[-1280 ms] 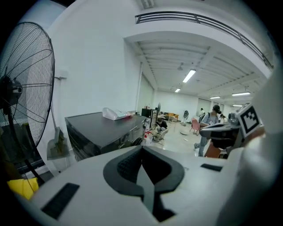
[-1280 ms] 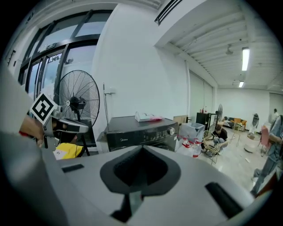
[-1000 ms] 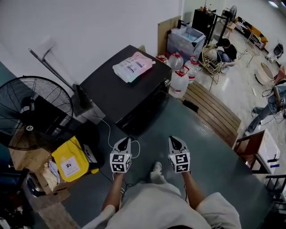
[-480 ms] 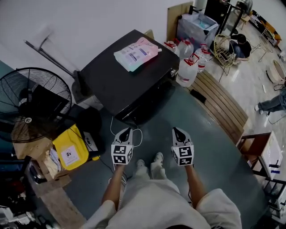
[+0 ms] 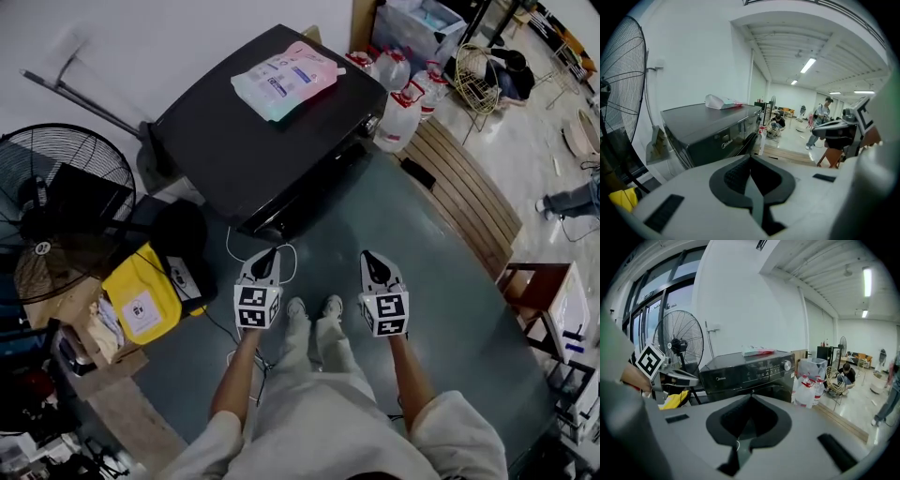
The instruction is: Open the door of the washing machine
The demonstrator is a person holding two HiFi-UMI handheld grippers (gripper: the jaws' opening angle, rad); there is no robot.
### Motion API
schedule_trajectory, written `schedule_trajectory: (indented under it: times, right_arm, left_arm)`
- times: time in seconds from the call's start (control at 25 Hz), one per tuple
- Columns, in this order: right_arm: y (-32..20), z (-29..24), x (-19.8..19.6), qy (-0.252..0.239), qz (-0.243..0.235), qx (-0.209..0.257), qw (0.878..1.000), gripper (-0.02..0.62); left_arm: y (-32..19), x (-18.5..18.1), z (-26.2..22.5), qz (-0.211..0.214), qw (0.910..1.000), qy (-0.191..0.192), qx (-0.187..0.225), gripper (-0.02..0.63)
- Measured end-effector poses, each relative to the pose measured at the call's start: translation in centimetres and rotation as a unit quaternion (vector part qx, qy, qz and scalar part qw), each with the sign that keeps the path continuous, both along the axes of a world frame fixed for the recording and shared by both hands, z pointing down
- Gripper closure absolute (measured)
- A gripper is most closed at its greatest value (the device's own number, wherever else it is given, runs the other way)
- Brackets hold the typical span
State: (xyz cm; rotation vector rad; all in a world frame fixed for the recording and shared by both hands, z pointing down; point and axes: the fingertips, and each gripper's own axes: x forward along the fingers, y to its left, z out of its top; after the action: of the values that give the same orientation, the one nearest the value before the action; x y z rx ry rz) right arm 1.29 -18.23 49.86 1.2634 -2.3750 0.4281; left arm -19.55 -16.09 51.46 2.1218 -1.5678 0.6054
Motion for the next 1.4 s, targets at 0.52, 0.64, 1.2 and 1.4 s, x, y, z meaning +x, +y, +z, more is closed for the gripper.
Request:
schedule_trajectory:
  times: [0.52, 0.64, 1.2, 1.4]
  right_arm:
    - [0.1, 6.4, -2.8, 0.011, 0.003, -0.036, 0.999, 0.597]
    - [0.0, 7.7, -3.1, 0.011, 0.004, -0.041, 0.999, 0.597]
    - [1.6, 15.3, -3.9, 0.017, -0.007, -0.07, 0.997, 0.597]
    - [2.6, 18.0, -4.0, 0.019, -0.012, -0.082, 0.996, 0.597]
  left_arm:
    - [-0.9, -1.2, 7.4, 0.033, 0.9989, -0.007, -0.033, 0.598]
    - [-1.1, -1.2, 8.9, 0.039, 0.9986, -0.008, -0.037, 0.598]
    - [-1.2, -1.1, 15.5, 0.047, 0.998, -0.011, -0.042, 0.598]
    - [-1.2, -1.0, 18.2, 0.048, 0.9979, -0.007, -0.044, 0.598]
